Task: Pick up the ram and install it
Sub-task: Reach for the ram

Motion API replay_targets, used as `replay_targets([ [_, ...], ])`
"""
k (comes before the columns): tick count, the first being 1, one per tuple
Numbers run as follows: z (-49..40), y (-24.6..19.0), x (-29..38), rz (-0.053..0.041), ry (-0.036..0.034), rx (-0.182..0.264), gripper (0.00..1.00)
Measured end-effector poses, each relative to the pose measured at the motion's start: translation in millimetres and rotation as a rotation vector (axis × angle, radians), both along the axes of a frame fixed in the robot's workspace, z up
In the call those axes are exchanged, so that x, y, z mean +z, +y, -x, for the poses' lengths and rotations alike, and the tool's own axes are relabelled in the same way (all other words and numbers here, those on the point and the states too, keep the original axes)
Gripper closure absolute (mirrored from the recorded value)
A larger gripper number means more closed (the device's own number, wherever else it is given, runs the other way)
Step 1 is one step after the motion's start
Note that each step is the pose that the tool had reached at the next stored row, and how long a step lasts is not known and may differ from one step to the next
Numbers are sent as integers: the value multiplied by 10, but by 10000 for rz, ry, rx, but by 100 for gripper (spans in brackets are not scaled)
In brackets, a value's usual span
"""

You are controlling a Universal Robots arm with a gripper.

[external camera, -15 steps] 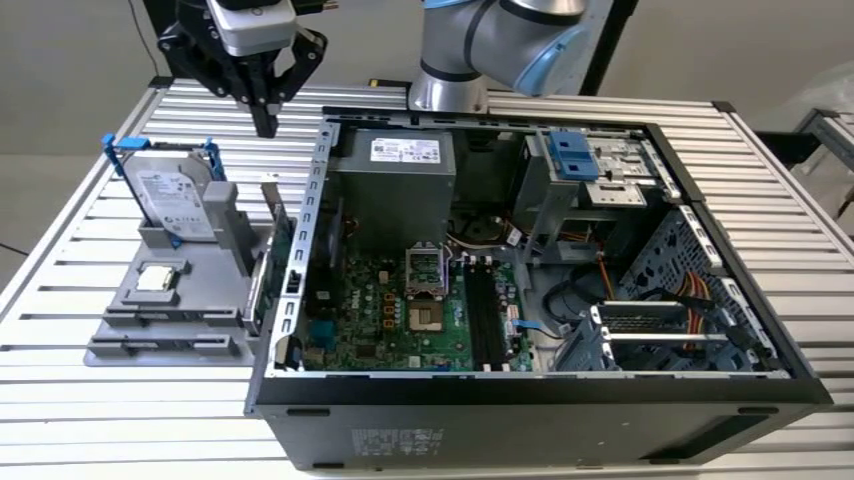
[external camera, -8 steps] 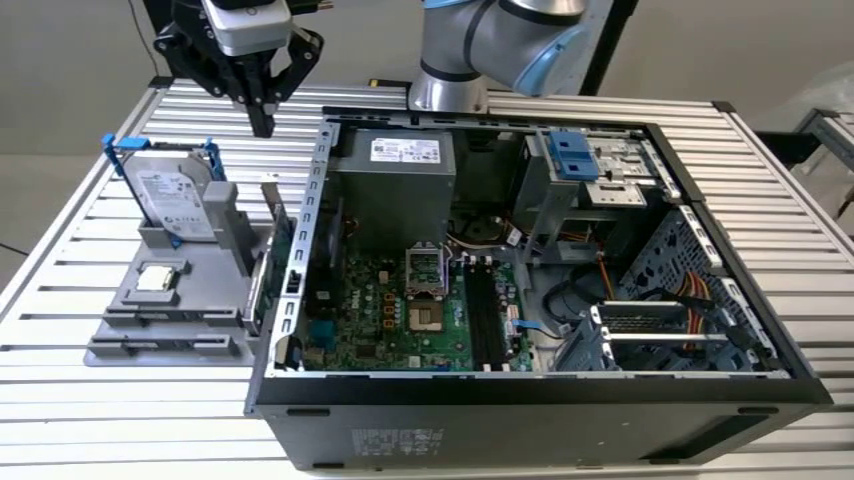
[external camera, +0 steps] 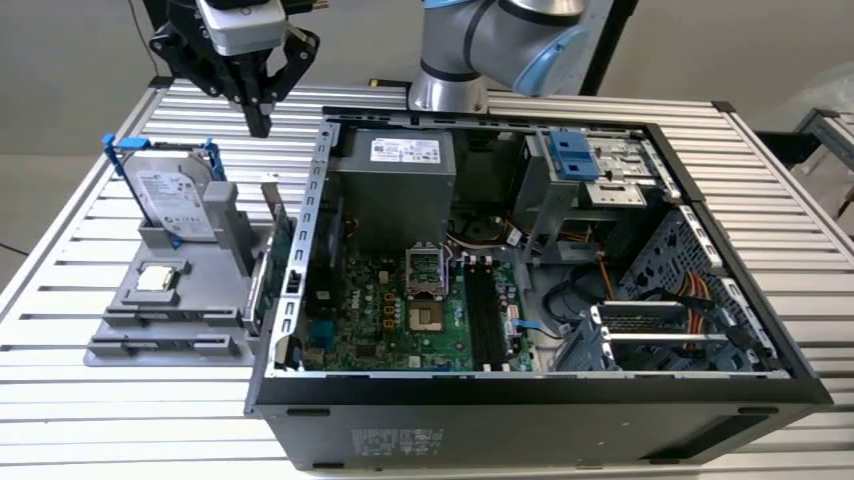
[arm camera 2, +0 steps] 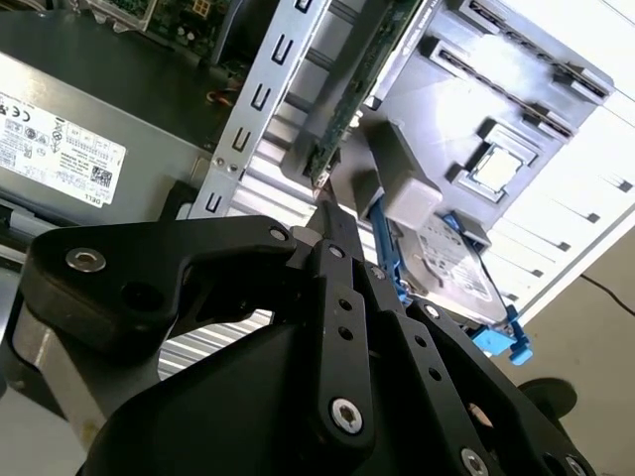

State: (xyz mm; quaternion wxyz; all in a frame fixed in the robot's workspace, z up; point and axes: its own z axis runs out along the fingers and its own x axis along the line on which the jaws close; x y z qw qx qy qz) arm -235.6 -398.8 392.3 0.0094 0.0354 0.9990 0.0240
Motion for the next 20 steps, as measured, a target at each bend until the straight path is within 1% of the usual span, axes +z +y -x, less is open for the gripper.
replay_targets([
  [7,33,0,0,0,0,0,100],
  [20,55,0,0,1,1,1,100],
])
